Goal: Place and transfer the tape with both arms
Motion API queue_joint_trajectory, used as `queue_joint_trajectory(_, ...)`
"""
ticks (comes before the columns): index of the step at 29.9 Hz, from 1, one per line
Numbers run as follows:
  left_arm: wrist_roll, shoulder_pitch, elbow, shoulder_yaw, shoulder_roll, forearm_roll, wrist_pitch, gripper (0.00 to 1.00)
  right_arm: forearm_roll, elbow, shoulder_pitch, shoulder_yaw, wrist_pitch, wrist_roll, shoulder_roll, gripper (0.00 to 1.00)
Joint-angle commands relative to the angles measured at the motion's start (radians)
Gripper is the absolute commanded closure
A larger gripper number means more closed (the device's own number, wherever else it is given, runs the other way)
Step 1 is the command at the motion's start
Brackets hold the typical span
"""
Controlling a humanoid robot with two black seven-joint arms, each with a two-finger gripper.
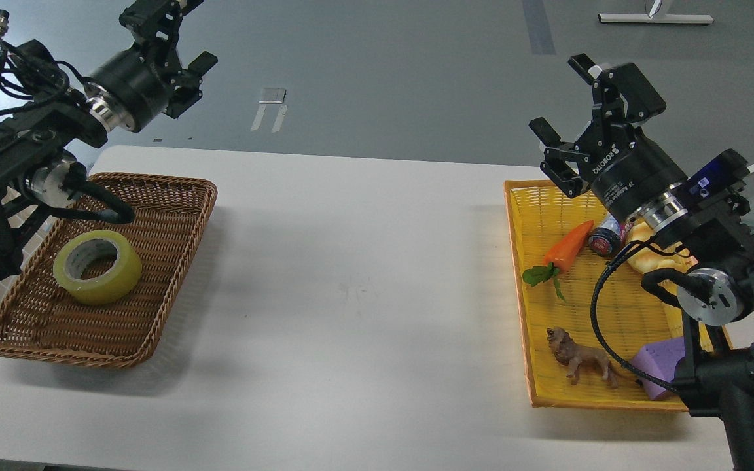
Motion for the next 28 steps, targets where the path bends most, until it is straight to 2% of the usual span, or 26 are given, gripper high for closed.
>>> queue_joint_trajectory(1, 0.048, 0.029, -0.12, -0.043, 0.001, -0.05, -0.039, 0.02, 0.001, 0.003, 0.017, 0.002, 0.0, 0.0, 0.0, 0.01)
queue_joint_trajectory(3, 0.122, 0.032, -0.14, -0.089, -0.019, -0.116, -0.057, 0.02, 0.001, 0.003, 0.031, 0.001, 0.0, 0.0, 0.0, 0.01)
queue_joint_trajectory(4, 0.133, 0.032, -0.14, -0.097, -0.031, -0.117, -0.056, 0.02, 0.001, 0.004, 0.034, 0.001, 0.0, 0.0, 0.0, 0.01)
queue_joint_trajectory(9, 0.131, 0.076, -0.153, -0.177, -0.1, -0.116, -0.074, 0.02, 0.003, 0.006, 0.057, 0.001, 0.0, 0.0, 0.0, 0.01)
queue_joint_trajectory(13, 0.128, 0.188, -0.277, -0.33, -0.125, -0.09, -0.086, 0.02, 0.001, 0.006, 0.087, -0.005, 0.0, 0.0, 0.0, 0.01)
queue_joint_trajectory(15, 0.142, 0.228, -0.292, -0.392, -0.145, -0.07, -0.083, 0.02, 0.0, 0.004, 0.101, -0.009, 0.0, -0.002, 0.0, 0.01)
queue_joint_trajectory(19, 0.199, 0.256, -0.292, -0.404, -0.217, -0.001, -0.06, 0.02, -0.003, 0.004, 0.132, -0.033, 0.0, -0.003, 0.0, 0.01)
queue_joint_trajectory(21, 0.21, 0.283, -0.294, -0.419, -0.278, 0.082, -0.039, 0.02, -0.003, 0.004, 0.143, -0.056, 0.0, -0.003, 0.0, 0.01)
queue_joint_trajectory(23, 0.219, 0.355, -0.303, -0.547, -0.417, 0.13, -0.025, 0.02, -0.003, 0.003, 0.149, -0.061, 0.0, -0.003, 0.0, 0.01)
queue_joint_trajectory(25, 0.23, 0.433, -0.304, -0.617, -0.531, 0.136, -0.025, 0.02, -0.003, 0.003, 0.15, -0.059, 0.0, -0.003, 0.0, 0.01)
queue_joint_trajectory(28, 0.249, 0.472, -0.304, -0.629, -0.579, 0.165, -0.028, 0.02, -0.002, 0.006, 0.158, -0.058, -0.013, -0.003, 0.0, 0.01)
